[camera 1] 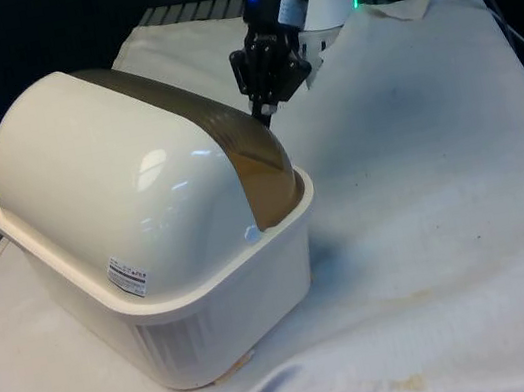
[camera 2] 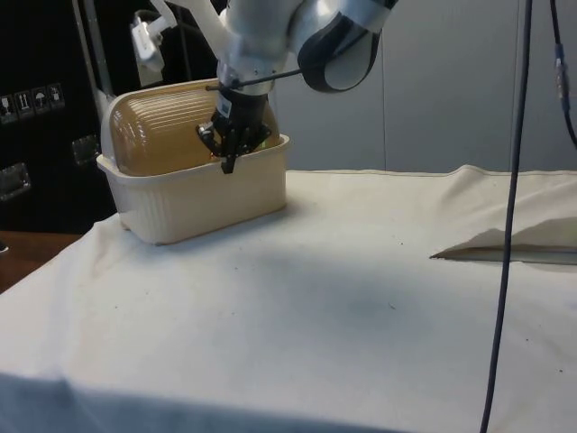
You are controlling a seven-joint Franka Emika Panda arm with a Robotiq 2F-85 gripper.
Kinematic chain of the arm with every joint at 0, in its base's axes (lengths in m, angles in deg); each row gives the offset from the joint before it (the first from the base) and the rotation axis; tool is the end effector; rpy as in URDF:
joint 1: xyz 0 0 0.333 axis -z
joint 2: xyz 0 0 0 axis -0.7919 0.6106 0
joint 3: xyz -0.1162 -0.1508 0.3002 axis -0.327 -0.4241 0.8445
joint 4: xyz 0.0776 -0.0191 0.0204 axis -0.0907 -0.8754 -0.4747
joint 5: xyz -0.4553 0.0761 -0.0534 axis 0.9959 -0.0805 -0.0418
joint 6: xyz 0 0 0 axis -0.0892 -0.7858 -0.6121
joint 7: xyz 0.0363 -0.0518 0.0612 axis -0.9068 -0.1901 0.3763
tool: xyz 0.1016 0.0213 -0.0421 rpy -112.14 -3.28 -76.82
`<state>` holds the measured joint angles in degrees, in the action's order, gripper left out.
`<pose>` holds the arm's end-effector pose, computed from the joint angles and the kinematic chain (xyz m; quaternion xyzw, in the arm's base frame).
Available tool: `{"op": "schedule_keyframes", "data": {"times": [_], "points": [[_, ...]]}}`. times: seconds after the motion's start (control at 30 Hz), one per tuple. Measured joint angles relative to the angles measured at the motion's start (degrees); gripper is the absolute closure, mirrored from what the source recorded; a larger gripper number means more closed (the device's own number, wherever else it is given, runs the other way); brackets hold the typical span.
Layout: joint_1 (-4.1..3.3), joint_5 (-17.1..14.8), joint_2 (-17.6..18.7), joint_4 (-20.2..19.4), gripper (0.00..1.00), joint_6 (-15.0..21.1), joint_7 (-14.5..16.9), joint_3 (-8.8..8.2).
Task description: Open the lid, then close it.
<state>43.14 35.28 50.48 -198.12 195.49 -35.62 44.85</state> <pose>0.6289 -0.0436 0.2450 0.8923 -0.3642 0.2638 0.0394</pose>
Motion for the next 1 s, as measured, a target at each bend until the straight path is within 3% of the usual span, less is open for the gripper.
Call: {"op": "schedule_keyframes", "data": {"times": [0.5, 1.0], "points": [[0.00, 0.00, 0.23, 0.63, 1.00, 0.46, 0.00, -1.89], [0.00, 0.00, 0.92, 1.15, 1.00, 0.46, -0.11, -2.12]]}}
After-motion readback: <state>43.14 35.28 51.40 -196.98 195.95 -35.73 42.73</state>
